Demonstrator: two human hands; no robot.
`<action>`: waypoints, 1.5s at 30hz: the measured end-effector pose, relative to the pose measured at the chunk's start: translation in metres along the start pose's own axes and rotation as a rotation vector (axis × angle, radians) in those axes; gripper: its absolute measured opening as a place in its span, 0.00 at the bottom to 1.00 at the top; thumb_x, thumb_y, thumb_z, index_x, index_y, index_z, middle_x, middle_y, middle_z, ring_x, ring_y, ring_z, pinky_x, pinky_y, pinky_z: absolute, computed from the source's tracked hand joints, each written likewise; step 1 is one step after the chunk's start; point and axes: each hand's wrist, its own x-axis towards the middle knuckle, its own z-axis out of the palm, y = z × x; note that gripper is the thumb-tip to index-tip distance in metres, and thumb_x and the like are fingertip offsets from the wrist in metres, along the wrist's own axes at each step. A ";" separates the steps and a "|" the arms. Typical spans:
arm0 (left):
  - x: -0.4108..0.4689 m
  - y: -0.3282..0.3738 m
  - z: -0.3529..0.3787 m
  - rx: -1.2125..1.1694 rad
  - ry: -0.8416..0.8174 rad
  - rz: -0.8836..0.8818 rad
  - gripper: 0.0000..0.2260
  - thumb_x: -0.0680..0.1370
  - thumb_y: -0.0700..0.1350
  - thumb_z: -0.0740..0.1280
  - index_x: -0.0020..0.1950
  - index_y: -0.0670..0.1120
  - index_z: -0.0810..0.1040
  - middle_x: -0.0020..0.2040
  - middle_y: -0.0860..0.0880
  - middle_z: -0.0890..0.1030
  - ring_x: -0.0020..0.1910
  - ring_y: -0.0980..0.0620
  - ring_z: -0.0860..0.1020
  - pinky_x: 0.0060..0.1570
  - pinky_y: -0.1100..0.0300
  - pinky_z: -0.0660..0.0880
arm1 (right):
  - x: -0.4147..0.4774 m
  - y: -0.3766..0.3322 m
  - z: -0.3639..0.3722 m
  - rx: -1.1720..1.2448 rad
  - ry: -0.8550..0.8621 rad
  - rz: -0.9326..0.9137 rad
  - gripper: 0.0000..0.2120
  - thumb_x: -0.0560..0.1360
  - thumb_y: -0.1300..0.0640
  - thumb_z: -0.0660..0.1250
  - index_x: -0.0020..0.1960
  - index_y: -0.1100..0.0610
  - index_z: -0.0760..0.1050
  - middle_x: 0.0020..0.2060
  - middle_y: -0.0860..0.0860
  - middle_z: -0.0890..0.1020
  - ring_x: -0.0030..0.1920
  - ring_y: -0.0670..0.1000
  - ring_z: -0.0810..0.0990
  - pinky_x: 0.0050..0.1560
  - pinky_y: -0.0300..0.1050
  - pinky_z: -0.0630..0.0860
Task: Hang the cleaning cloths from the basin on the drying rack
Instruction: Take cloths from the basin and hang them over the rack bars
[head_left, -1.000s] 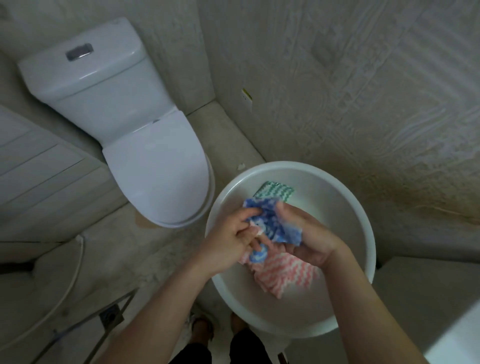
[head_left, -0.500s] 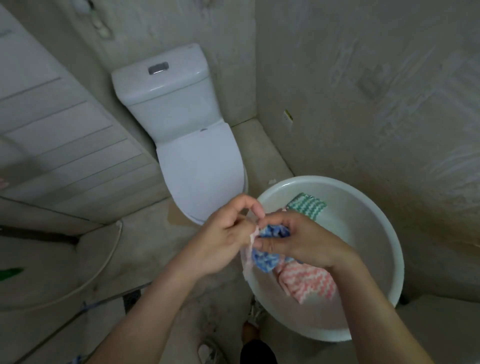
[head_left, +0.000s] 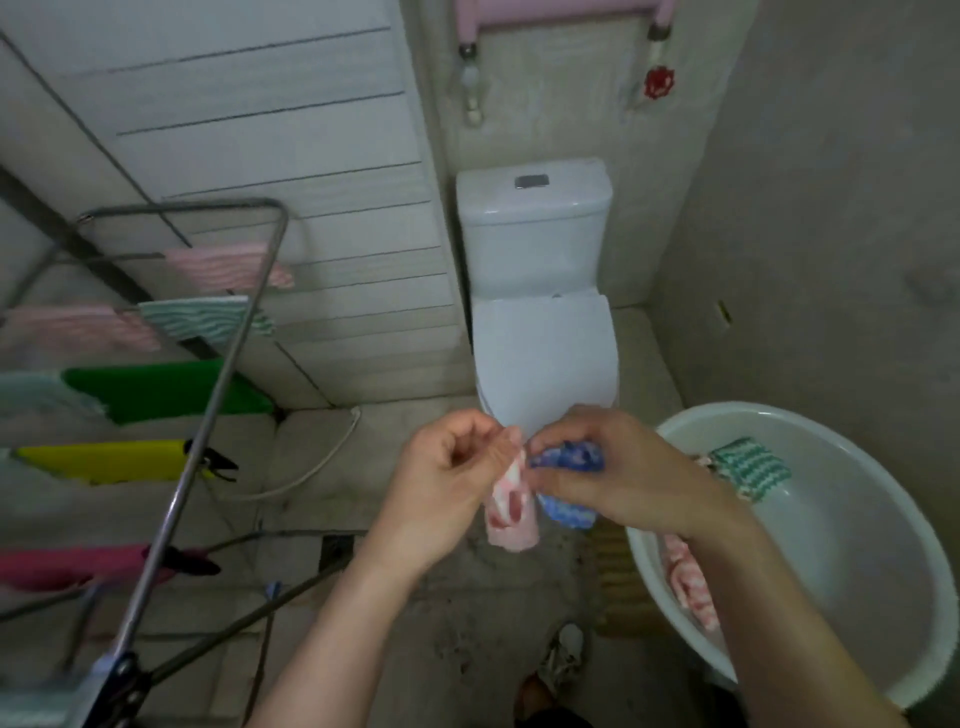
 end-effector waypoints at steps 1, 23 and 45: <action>-0.010 0.002 -0.009 0.044 0.008 0.013 0.09 0.75 0.43 0.69 0.34 0.47 0.77 0.27 0.52 0.75 0.28 0.57 0.71 0.29 0.64 0.67 | -0.001 -0.014 0.010 -0.115 -0.005 -0.060 0.04 0.70 0.47 0.72 0.44 0.44 0.81 0.42 0.49 0.76 0.40 0.43 0.78 0.42 0.39 0.73; -0.238 0.035 -0.223 -0.112 0.596 -0.004 0.05 0.69 0.45 0.70 0.38 0.45 0.80 0.31 0.51 0.79 0.30 0.56 0.73 0.31 0.65 0.69 | 0.048 -0.176 0.202 -0.603 -0.754 -0.383 0.12 0.73 0.51 0.69 0.31 0.44 0.79 0.29 0.40 0.80 0.29 0.38 0.75 0.36 0.45 0.74; -0.460 0.029 -0.267 0.270 1.608 -0.255 0.05 0.79 0.39 0.63 0.45 0.41 0.78 0.22 0.49 0.76 0.19 0.59 0.68 0.21 0.69 0.65 | 0.038 -0.309 0.370 -0.388 -0.920 -0.951 0.09 0.70 0.58 0.71 0.37 0.45 0.77 0.42 0.49 0.81 0.46 0.48 0.79 0.51 0.46 0.73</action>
